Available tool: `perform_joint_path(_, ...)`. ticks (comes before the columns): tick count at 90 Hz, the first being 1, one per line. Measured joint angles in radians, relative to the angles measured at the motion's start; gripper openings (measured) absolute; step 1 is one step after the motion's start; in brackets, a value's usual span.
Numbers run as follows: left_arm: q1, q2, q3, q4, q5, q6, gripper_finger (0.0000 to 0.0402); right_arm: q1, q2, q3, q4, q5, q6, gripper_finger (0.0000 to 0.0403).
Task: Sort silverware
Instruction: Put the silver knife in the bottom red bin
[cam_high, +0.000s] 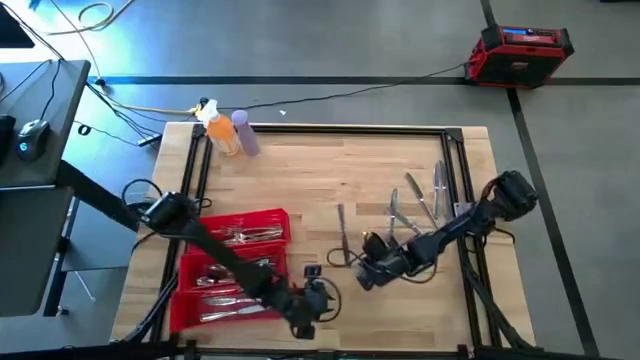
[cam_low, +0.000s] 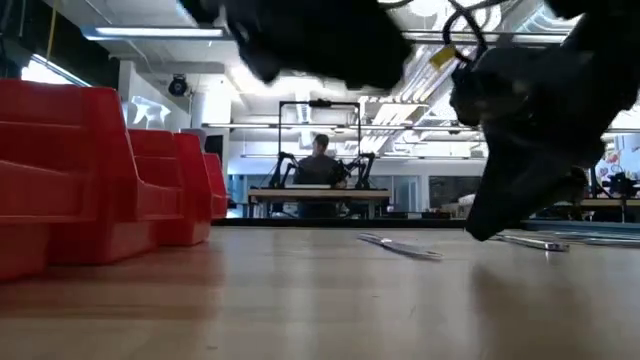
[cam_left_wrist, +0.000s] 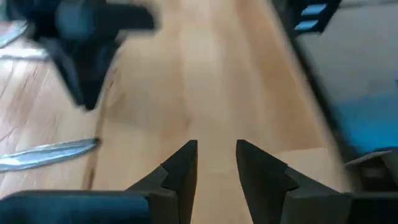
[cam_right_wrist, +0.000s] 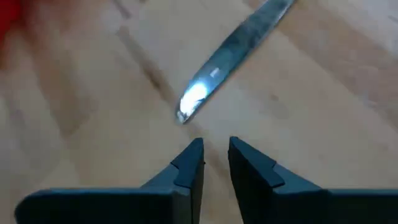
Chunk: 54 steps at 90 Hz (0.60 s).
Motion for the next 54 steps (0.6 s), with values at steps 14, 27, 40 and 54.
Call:
perform_joint_path(14,0.058,0.013,0.0,-0.055,-0.021,0.027,0.0086,0.046,0.0,0.001,-0.003,0.058,0.044,0.0059)
perform_joint_path(27,0.122,0.012,0.0,-0.106,-0.021,0.058,0.0057,0.054,0.0,0.001,0.002,0.098,0.049,0.0061)
perform_joint_path(40,0.189,0.031,-0.001,-0.132,0.045,0.128,0.0012,0.017,0.015,0.001,0.028,0.106,0.06,0.0075)
perform_joint_path(54,0.248,0.08,0.0,-0.078,0.102,0.2,0.0005,-0.044,0.066,0.001,0.103,0.078,0.046,0.0107)
